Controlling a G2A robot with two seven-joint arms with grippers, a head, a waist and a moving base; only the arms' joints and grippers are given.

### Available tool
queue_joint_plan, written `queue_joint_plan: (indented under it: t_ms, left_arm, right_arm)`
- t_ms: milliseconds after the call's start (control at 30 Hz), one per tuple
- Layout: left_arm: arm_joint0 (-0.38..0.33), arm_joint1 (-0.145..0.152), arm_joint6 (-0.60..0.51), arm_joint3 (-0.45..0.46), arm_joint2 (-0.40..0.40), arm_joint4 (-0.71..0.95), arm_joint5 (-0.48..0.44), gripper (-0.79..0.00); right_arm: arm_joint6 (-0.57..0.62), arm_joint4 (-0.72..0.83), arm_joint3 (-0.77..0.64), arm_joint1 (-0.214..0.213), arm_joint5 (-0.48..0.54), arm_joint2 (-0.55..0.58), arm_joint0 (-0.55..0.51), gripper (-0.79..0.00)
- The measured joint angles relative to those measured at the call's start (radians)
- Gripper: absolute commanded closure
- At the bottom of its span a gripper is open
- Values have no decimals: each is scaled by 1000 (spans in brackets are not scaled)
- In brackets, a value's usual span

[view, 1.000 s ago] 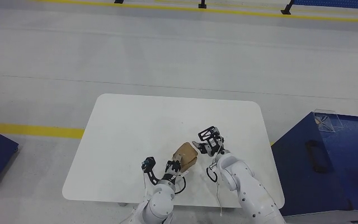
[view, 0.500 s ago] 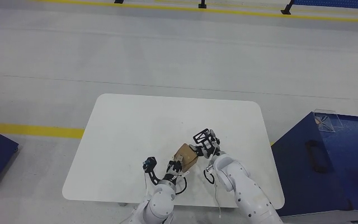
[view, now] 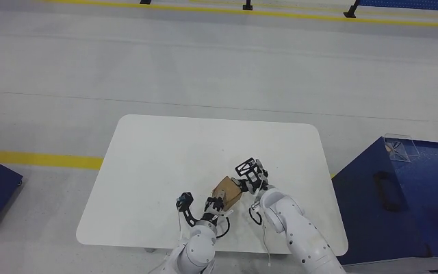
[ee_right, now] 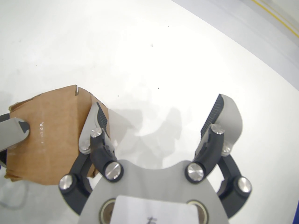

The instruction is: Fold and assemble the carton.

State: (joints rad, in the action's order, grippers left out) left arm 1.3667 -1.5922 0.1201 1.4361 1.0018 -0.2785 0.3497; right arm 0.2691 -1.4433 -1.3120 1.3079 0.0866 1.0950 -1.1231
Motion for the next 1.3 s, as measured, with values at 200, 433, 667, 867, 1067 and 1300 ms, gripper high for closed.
queue_joint_plan:
  t_ms: [200,433,667,867,1067,1300]
  left_arm:
    - [8,-1,3,11,1,-2,-7,-311]
    - [9,-3,5,6,-5,-12,-4,-311]
    - [12,-6,12,7,-9,-13,-10,-314]
    - [6,-9,13,-1,-12,-18,4,-314]
    - [-3,-14,17,-15,-20,-17,12,-314]
    - [-12,-18,22,-28,-23,-21,32,-317]
  right_arm:
    - [-17,-5,-31,-4,17,18,-24,-785]
    - [-3,-25,-26,-3,26,12,-22,-785]
    - [-13,-14,-23,-1,25,24,-23,-785]
    - [-9,-26,-15,-1,38,23,-23,-785]
    - [-9,-29,-5,0,57,23,-19,-785]
    - [-7,-15,5,-1,58,43,-12,-785]
